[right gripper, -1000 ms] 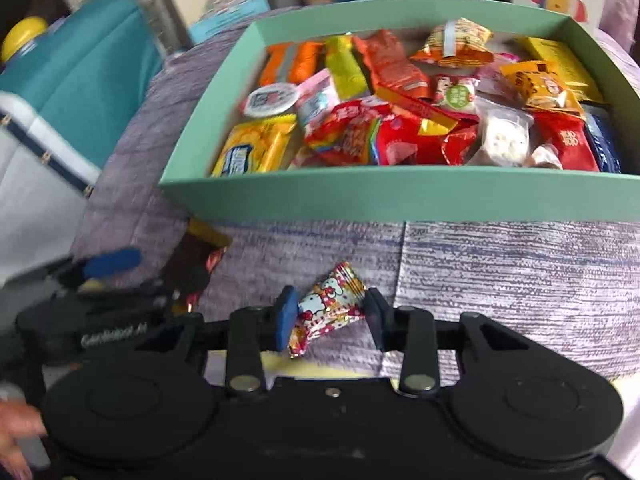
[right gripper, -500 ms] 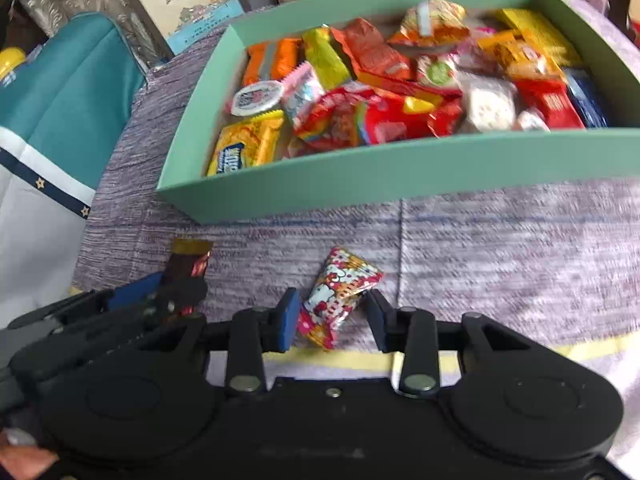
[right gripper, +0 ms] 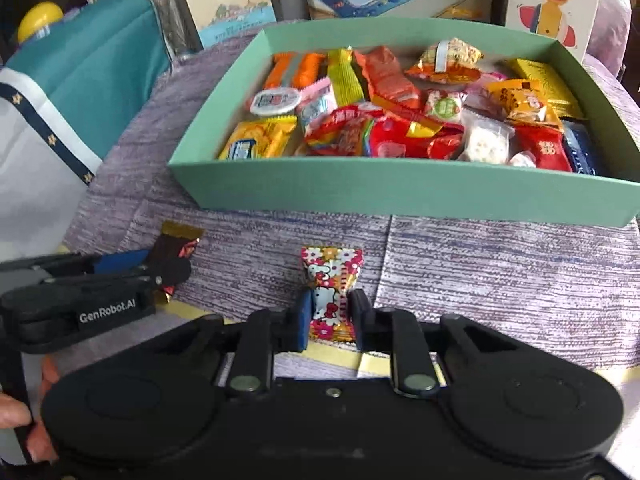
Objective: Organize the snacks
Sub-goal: 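Lower the chocolate bar and pink-print candy into the tray and open both tools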
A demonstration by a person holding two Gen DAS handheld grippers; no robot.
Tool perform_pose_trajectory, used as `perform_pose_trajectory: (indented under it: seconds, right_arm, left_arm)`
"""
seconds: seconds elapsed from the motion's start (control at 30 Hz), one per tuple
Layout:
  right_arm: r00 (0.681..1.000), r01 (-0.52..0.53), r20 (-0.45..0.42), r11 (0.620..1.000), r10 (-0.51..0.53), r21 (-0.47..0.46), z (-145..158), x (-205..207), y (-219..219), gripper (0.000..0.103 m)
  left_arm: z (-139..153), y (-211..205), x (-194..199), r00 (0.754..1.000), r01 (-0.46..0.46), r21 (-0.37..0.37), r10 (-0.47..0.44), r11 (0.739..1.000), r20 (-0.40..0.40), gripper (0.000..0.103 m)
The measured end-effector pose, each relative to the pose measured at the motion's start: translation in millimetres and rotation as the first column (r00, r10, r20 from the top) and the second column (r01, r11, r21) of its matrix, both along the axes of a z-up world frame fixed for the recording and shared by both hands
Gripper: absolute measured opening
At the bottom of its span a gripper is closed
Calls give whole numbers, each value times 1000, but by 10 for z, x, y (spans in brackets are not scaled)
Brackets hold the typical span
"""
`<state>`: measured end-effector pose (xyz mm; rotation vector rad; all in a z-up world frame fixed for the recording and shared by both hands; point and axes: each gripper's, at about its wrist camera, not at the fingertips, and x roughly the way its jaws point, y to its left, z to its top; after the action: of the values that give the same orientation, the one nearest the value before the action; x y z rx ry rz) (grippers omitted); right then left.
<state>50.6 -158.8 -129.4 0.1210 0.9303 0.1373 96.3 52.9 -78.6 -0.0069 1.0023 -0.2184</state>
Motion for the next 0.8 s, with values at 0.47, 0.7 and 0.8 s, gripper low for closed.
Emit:
perform_pose_trajectory:
  seconds: [0.47,0.7,0.8]
  right_arm:
    - [994,1,104,989,-17,147,410,-143,-467,20]
    - [976,79,188,982,-111,174,685,-6,-1016,20]
    - [968,109,203,976,-147,189,746,148,-1253,20]
  left_arm:
    - [612,-193,-111,996,56,-60,-51,997,72,37]
    - [855,-611,225,992,100,-102,-92,990,85,37]
    - [887,-826,448,991,113,-107,-104,988,79,37]
